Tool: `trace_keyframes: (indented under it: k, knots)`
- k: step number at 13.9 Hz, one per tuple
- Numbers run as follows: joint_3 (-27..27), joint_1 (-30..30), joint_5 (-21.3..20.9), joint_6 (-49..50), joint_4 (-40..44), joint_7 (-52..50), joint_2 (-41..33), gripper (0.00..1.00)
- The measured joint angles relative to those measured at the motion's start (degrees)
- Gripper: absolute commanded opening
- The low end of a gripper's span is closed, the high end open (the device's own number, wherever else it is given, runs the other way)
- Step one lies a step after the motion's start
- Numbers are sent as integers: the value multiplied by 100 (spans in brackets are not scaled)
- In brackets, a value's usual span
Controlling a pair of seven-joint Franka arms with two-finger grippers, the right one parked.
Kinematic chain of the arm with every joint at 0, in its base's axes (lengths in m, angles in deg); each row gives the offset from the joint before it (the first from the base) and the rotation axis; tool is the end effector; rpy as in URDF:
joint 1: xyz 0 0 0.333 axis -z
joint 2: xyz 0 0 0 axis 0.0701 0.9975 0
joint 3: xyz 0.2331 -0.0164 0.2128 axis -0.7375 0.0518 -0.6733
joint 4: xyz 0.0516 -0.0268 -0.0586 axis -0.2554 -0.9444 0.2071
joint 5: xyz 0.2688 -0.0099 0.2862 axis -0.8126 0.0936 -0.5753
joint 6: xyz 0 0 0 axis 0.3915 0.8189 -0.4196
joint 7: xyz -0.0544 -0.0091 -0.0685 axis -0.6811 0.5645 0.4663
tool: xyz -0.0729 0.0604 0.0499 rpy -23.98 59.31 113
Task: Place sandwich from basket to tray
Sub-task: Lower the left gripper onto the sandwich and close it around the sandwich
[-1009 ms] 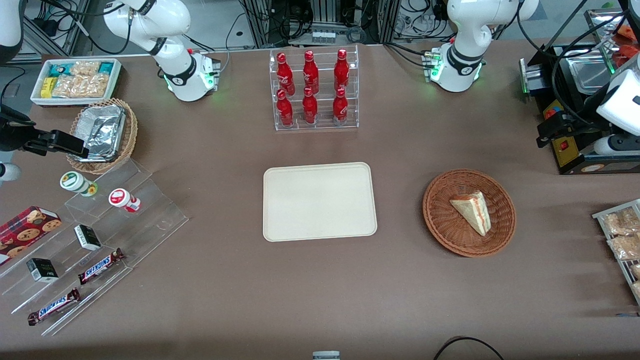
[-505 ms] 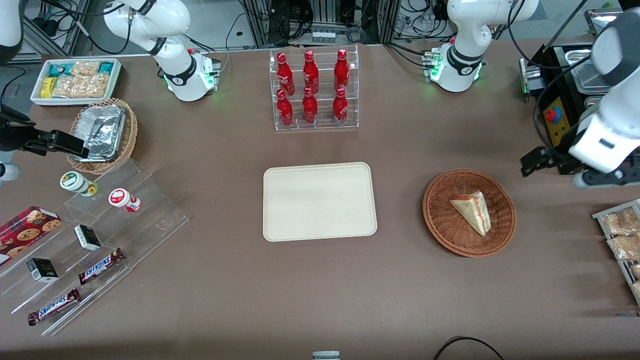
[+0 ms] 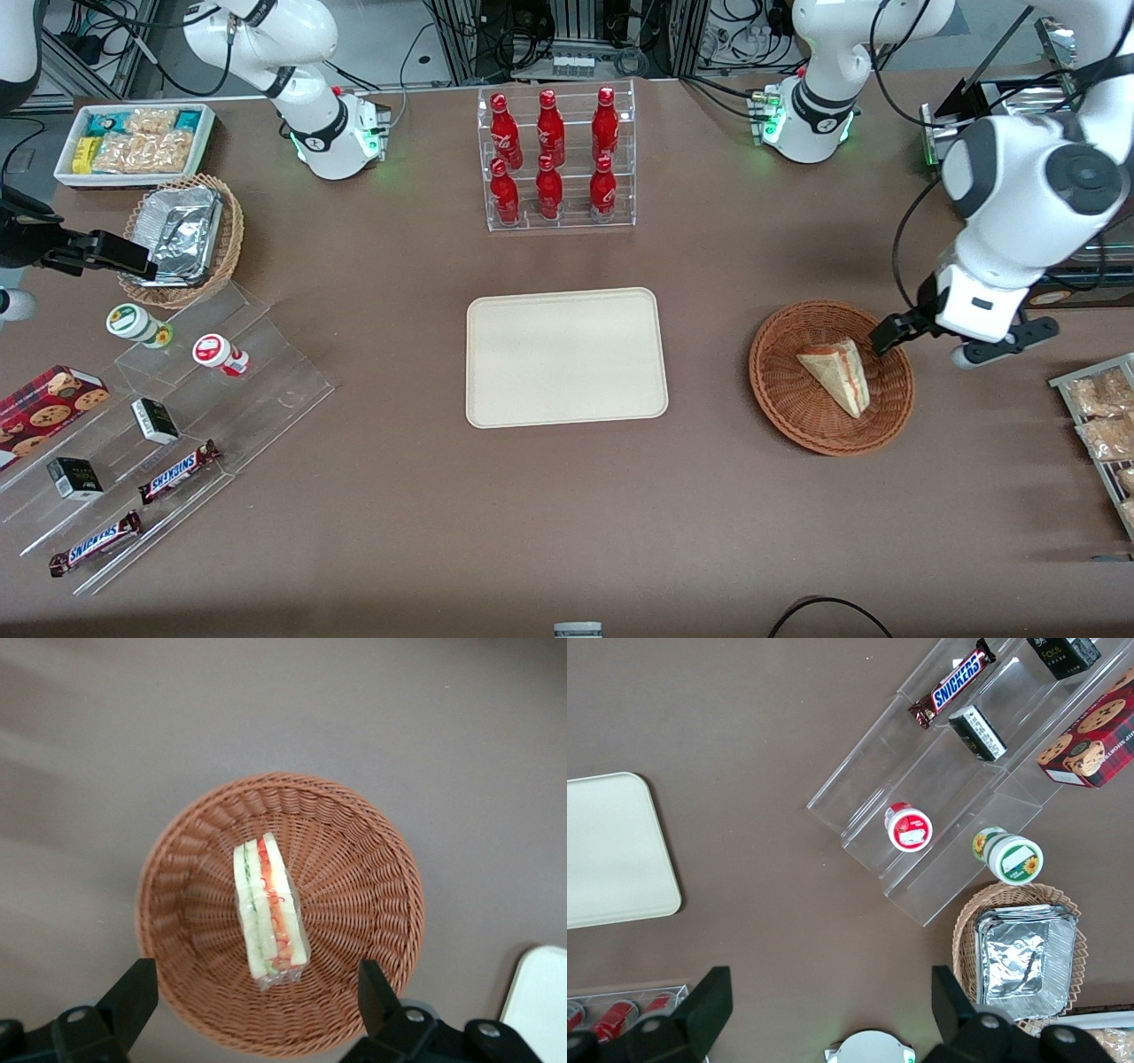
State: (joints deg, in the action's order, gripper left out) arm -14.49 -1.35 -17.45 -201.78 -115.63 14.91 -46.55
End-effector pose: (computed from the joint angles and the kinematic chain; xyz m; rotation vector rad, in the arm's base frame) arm 0.5519 -0.0424 0.4047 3.0606 0.5880 0.1985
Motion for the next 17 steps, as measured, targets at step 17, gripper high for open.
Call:
trace_keyframes:
  k: [17]
  knots:
    - [169,-5,-1,-1551,-741,-759,1171,84]
